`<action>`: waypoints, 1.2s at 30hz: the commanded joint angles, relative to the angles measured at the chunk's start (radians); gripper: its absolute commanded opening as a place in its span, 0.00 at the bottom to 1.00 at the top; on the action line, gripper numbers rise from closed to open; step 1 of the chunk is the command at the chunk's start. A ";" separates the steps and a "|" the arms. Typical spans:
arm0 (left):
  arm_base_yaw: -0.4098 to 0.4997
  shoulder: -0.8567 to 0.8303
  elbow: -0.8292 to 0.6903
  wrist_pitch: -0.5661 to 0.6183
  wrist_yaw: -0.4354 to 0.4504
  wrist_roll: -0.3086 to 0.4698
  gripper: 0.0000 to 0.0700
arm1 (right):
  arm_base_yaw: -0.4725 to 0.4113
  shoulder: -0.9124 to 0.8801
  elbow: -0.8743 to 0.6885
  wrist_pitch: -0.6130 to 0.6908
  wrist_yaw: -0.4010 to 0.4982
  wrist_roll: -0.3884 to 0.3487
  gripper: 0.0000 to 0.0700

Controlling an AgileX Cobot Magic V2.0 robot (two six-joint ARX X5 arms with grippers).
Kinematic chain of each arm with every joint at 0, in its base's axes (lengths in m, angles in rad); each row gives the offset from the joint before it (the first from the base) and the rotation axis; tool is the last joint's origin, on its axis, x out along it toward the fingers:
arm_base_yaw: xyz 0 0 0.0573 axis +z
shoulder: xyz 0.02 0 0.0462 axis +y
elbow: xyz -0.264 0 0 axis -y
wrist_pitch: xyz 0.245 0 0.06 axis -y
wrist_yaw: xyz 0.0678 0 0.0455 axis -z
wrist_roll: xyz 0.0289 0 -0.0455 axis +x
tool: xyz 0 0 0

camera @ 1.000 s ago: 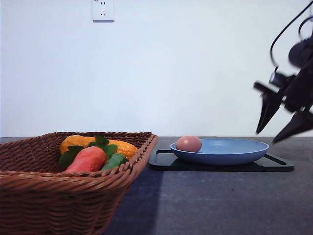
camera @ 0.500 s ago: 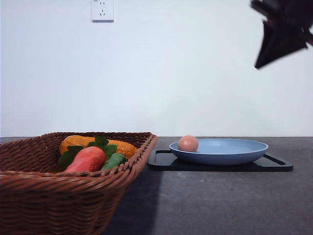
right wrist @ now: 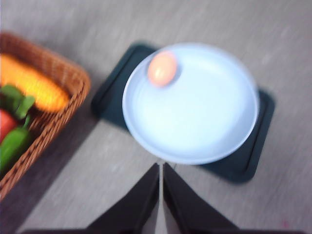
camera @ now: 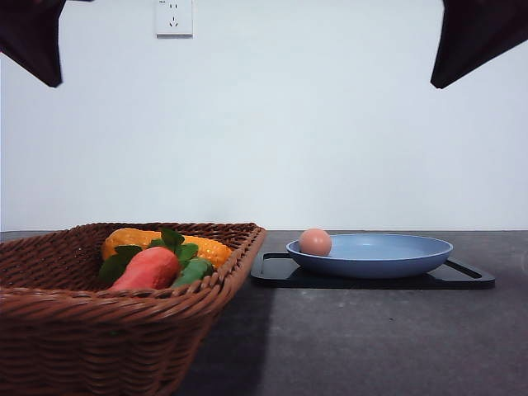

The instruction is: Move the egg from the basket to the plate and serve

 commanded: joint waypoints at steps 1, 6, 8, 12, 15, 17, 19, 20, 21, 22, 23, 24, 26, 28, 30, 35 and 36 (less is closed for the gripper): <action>-0.009 -0.041 -0.057 0.066 0.008 -0.027 0.00 | 0.025 -0.034 -0.068 0.083 0.014 -0.004 0.00; -0.032 -0.210 -0.224 0.189 0.013 -0.099 0.00 | 0.073 -0.158 -0.287 0.312 0.037 0.025 0.00; -0.036 -0.267 -0.259 0.211 0.016 -0.112 0.00 | 0.082 -0.185 -0.346 0.385 0.044 0.030 0.00; -0.038 -0.333 -0.270 0.217 0.016 -0.141 0.00 | 0.083 -0.198 -0.385 0.419 0.046 0.068 0.00; -0.038 -0.347 -0.269 0.227 0.016 -0.142 0.00 | 0.083 -0.198 -0.385 0.437 0.045 0.068 0.00; -0.038 -0.345 -0.269 0.226 0.016 -0.142 0.00 | 0.083 -0.198 -0.385 0.447 0.045 0.068 0.00; -0.038 -0.341 -0.269 0.223 0.016 -0.142 0.00 | 0.083 -0.198 -0.385 0.457 0.045 0.068 0.00; -0.038 -0.338 -0.269 0.223 0.016 -0.142 0.00 | 0.083 -0.198 -0.385 0.462 0.045 0.068 0.00; -0.038 -0.335 -0.269 0.223 0.016 -0.142 0.00 | 0.083 -0.198 -0.385 0.465 0.045 0.068 0.00; -0.038 -0.332 -0.269 0.223 0.016 -0.142 0.00 | 0.083 -0.198 -0.385 0.466 0.045 0.068 0.00; -0.038 -0.331 -0.269 0.223 0.016 -0.142 0.00 | 0.083 -0.200 -0.385 0.466 0.045 0.068 0.00; -0.038 -0.331 -0.269 0.223 0.016 -0.142 0.00 | 0.083 -0.201 -0.385 0.466 0.045 0.068 0.00; -0.038 -0.330 -0.269 0.223 0.016 -0.142 0.00 | 0.083 -0.201 -0.385 0.466 0.045 0.068 0.00; -0.038 -0.332 -0.270 0.219 0.016 -0.139 0.00 | 0.083 -0.201 -0.385 0.465 0.045 0.068 0.00; -0.038 -0.352 -0.270 0.195 0.016 -0.086 0.00 | 0.083 -0.201 -0.385 0.465 0.045 0.068 0.00; 0.014 -0.546 -0.277 0.106 0.015 -0.009 0.00 | 0.083 -0.201 -0.385 0.465 0.045 0.068 0.00; 0.038 -0.596 -0.286 0.113 0.016 -0.009 0.00 | 0.083 -0.201 -0.385 0.466 0.045 0.068 0.00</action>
